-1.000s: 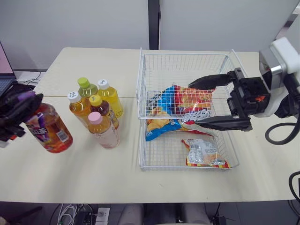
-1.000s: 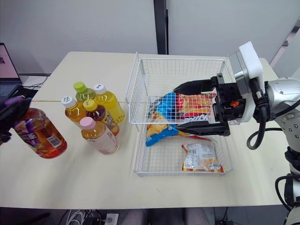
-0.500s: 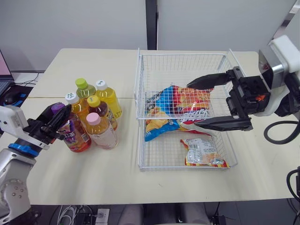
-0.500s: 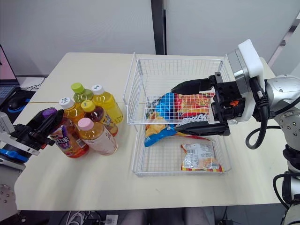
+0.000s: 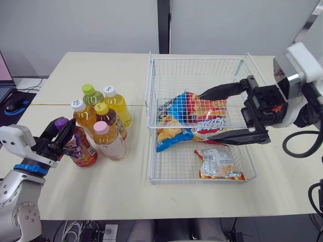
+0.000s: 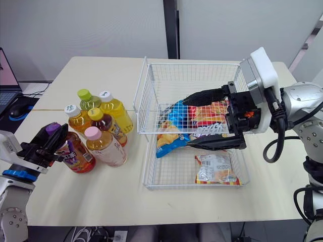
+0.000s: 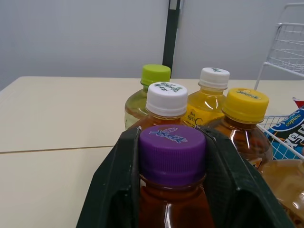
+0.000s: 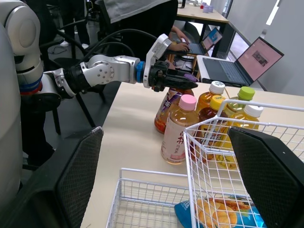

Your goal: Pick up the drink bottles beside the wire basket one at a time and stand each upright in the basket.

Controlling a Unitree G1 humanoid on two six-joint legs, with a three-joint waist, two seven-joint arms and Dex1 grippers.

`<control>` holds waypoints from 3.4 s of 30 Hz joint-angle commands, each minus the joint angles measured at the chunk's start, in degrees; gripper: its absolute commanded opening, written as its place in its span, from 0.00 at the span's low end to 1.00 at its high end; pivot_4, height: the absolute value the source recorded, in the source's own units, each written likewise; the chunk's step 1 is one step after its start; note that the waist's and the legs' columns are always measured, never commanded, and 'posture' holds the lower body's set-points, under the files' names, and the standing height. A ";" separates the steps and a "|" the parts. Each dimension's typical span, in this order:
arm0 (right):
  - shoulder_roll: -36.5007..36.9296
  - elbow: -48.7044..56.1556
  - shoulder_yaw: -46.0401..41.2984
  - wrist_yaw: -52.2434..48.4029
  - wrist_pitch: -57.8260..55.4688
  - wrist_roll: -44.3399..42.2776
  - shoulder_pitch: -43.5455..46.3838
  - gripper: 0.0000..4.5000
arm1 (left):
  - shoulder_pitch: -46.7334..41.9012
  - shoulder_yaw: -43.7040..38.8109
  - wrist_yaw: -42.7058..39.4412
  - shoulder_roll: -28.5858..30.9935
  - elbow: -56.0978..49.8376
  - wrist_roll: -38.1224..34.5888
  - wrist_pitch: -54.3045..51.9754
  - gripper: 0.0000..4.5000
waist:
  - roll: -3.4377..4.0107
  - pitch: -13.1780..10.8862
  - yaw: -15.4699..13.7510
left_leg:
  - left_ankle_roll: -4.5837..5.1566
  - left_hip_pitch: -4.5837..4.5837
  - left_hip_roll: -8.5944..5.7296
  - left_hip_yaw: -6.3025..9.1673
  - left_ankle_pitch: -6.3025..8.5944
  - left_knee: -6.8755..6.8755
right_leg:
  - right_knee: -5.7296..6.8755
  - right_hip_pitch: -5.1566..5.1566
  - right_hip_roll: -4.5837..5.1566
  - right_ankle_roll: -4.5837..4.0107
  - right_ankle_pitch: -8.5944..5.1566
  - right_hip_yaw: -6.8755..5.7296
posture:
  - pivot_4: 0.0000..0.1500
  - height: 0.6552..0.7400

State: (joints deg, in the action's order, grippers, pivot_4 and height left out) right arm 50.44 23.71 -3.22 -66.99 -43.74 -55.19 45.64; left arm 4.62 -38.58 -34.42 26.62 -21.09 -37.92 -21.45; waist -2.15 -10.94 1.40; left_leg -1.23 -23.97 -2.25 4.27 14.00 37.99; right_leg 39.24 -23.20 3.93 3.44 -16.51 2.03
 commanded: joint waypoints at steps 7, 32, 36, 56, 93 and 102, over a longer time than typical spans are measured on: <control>-0.52 1.64 -0.80 1.28 -0.84 -0.77 1.56 1.00 | 5.37 -3.57 0.51 4.52 -6.73 -6.90 -2.71 1.00 | 0.01 0.01 0.02 | 0.00 0.05 0.00 0.00 0.00 -0.01 | -0.01 0.04 0.00 0.00 0.00 0.01 | 1.00 1.00; -2.39 1.51 -0.09 1.15 0.66 2.31 -0.54 1.00 | 7.95 -7.11 0.43 19.11 -5.94 -11.93 -18.11 1.00 | 0.04 0.00 0.10 | 0.00 0.07 0.02 0.02 0.00 -0.09 | -0.09 0.05 -0.03 0.00 0.00 0.01 | 1.00 1.00; -2.18 1.99 -0.36 1.09 0.61 2.05 -1.11 1.00 | 8.25 -7.16 0.23 18.87 -6.23 -12.11 -18.34 1.00 | 0.04 0.00 0.11 | 0.00 0.07 0.02 0.02 0.00 -0.10 | -0.10 0.05 -0.03 -0.01 0.00 0.04 | 1.00 1.00; -2.88 1.81 -0.05 1.53 -0.06 0.52 0.14 1.00 | 9.84 -9.21 -0.32 18.16 -6.69 -11.60 -16.87 1.00 | 0.04 0.00 0.10 | 0.00 0.07 0.03 0.02 0.00 -0.10 | -0.12 0.06 -0.01 -0.01 0.00 0.08 | 1.00 1.00; -2.51 -6.74 -0.07 -1.78 3.85 6.80 4.63 1.00 | 8.72 -26.79 -7.21 32.92 -4.66 -23.16 -29.70 0.30 | 0.08 -0.03 0.17 | 0.00 0.05 0.03 0.01 0.01 -0.15 | -0.18 0.02 -0.01 -0.02 0.01 0.02 | 1.00 1.00; -1.31 -9.45 -0.59 -1.86 4.33 9.21 6.32 1.00 | -2.87 -28.92 -14.85 49.76 9.83 -21.41 -34.93 0.30 | 0.11 -0.08 0.30 | 0.00 0.05 0.05 0.00 0.01 -0.16 | -0.18 0.01 -0.35 -0.02 0.01 -0.08 | 1.00 1.00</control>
State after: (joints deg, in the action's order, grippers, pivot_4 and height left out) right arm 48.36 13.78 -1.60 -68.69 -40.29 -46.20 50.73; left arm 3.43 -65.16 -47.54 74.54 -12.65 -59.56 -56.39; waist -2.04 -11.01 1.69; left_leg -1.23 -23.92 -2.19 4.24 14.01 37.81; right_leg 39.04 -23.18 3.57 3.42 -16.50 1.99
